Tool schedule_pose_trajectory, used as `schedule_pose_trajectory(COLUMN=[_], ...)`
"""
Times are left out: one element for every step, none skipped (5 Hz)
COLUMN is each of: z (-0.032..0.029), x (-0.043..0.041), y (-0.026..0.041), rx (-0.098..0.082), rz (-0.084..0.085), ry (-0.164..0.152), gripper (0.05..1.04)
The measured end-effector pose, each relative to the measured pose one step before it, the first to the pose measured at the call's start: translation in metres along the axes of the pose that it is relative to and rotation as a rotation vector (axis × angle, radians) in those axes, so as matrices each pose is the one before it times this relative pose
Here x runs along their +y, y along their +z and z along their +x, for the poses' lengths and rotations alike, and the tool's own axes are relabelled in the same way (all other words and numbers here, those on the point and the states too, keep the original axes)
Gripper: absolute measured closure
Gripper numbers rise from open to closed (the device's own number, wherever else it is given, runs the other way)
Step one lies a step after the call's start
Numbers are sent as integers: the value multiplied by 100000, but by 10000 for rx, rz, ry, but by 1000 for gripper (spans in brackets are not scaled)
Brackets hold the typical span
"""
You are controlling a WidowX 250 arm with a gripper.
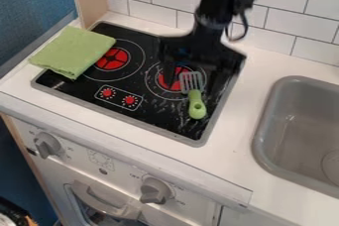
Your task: Move the green spatula slighly to the left of the burner and place theblue thing above the burner
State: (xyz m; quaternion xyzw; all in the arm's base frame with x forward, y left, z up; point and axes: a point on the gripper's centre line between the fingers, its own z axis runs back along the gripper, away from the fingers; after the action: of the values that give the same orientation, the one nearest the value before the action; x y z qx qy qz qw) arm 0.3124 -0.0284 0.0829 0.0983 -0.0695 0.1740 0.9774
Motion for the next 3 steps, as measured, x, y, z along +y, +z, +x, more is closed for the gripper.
schedule_pose_trajectory(z=[422, 55, 0], x=[866, 14, 0], y=[2712, 91, 0], rx=[-648, -45, 0], rz=[-176, -16, 0], ry=[283, 0, 0], gripper=[82, 83, 82])
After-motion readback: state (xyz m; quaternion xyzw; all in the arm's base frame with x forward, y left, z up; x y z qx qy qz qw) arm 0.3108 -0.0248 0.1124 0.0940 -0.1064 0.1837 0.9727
